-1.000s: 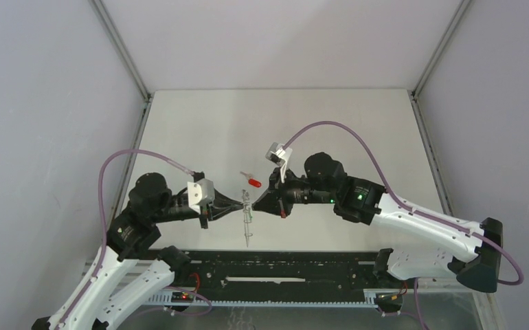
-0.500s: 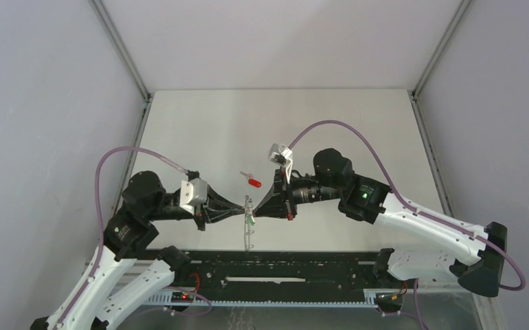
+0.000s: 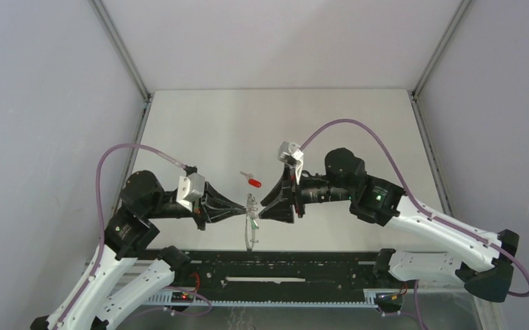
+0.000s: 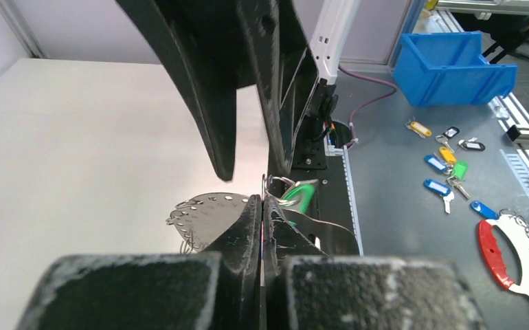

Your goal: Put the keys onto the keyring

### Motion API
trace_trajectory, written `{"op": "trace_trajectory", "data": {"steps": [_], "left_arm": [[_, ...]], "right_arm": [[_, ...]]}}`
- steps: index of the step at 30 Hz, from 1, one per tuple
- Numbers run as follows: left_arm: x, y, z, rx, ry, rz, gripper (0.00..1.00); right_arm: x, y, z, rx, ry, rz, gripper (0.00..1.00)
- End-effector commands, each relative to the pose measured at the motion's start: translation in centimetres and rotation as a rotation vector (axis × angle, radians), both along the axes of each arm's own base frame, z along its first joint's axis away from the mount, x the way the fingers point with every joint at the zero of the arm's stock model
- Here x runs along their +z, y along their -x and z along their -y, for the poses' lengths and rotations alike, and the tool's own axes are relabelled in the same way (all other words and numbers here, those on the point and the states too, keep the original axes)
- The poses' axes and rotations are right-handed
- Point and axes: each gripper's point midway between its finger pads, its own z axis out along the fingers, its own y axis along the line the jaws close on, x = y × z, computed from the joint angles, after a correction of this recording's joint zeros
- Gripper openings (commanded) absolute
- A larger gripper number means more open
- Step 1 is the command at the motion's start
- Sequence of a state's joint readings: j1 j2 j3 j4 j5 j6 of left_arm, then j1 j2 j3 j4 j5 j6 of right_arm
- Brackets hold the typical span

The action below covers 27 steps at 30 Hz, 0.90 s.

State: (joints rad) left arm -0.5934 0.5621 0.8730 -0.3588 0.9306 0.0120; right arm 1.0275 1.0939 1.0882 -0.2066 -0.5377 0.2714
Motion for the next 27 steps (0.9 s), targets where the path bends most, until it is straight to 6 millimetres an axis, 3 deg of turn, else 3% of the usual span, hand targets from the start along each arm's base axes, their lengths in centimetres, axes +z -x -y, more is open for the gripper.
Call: {"op": "trace_trajectory", "data": {"steps": [1, 2, 4, 9, 20, 25, 27], "left_arm": [[3.2, 1.0, 0.1, -0.036, 0.081, 0.016, 0.0], [3.3, 1.0, 0.1, -0.037, 0.086, 0.008, 0.0], [3.6, 1.0, 0.2, -0.038, 0.101, -0.012, 0.0], [4.6, 1.1, 0.4, -0.046, 0.138, -0.047, 0.0], [4.6, 1.1, 0.4, -0.047, 0.142, -0.046, 0.0], [4.5, 1.0, 0.4, -0.041, 0.141, -0.038, 0.0], [4.5, 1.0, 0.4, -0.038, 0.142, -0.035, 0.0]], "right_arm": [[5.3, 0.0, 1.8, -0.024, -0.118, 0.198, 0.57], [5.7, 0.1, 2.0, -0.018, -0.13, 0.224, 0.66], [6.3, 0.3, 2.3, -0.01, -0.15, 0.282, 0.74], [7.5, 0.0, 1.7, -0.011, -0.191, 0.389, 0.76], [10.1, 0.5, 0.5, 0.067, -0.301, 0.431, 0.6], [10.3, 1.1, 0.4, 0.107, -0.306, 0.406, 0.47], [10.1, 1.4, 0.1, 0.123, -0.301, 0.399, 0.46]]}}
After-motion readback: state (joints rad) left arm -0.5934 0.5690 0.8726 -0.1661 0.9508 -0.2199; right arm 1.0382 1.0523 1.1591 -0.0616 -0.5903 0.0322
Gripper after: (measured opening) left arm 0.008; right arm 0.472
